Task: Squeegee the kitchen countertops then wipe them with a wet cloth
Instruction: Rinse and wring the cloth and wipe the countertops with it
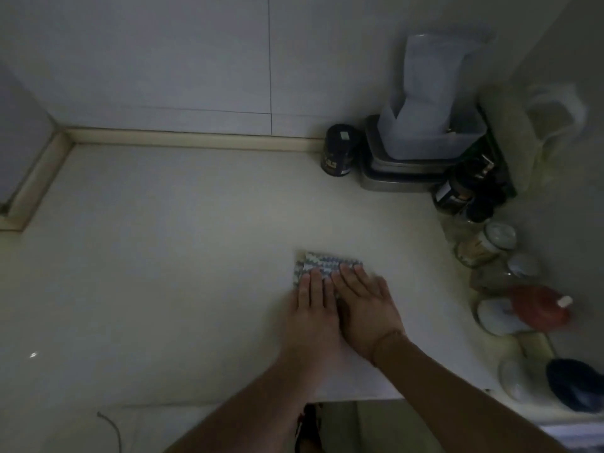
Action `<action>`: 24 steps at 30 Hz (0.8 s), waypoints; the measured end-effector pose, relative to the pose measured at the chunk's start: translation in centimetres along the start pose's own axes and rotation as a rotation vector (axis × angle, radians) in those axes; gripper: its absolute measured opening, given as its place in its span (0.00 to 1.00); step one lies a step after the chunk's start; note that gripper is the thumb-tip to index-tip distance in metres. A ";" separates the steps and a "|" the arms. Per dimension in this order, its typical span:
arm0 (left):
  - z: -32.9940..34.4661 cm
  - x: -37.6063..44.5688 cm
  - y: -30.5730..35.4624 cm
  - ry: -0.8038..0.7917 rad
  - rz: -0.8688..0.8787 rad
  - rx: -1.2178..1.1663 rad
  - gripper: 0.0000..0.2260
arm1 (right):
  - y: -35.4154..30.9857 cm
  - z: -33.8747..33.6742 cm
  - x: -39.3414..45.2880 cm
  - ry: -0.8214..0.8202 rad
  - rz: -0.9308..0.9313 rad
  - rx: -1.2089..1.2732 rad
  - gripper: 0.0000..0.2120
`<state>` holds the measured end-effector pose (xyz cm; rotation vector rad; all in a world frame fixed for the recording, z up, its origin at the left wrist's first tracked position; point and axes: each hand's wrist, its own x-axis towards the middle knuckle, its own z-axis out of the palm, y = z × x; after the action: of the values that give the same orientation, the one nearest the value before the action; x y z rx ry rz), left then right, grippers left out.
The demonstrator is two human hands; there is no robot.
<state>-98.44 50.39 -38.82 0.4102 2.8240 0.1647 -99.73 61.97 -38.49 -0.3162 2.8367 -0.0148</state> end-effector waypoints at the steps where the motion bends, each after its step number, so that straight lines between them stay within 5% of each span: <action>1: -0.4 2.4 -0.5 0.066 -0.014 0.003 0.30 | 0.8 -0.6 2.1 -0.016 0.009 0.041 0.41; 3: -2.0 6.8 -1.0 0.128 -0.051 0.024 0.27 | 2.4 -1.7 6.3 -0.023 0.036 0.073 0.42; 6: -3.9 12.7 -1.7 -0.071 -0.026 0.057 0.30 | 4.7 -2.9 12.2 -0.005 0.049 0.064 0.29; 12: -5.6 18.1 -2.6 0.005 -0.050 0.107 0.34 | 6.8 -3.4 18.9 0.046 0.045 0.068 0.27; 24: -3.9 17.2 5.3 -0.028 -0.031 0.012 0.31 | 13.0 -2.9 13.8 -0.045 0.093 -0.053 0.28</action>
<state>-113.98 60.22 -38.76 0.3676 2.8037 0.1345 -116.24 71.59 -40.10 -0.1931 2.8080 0.0853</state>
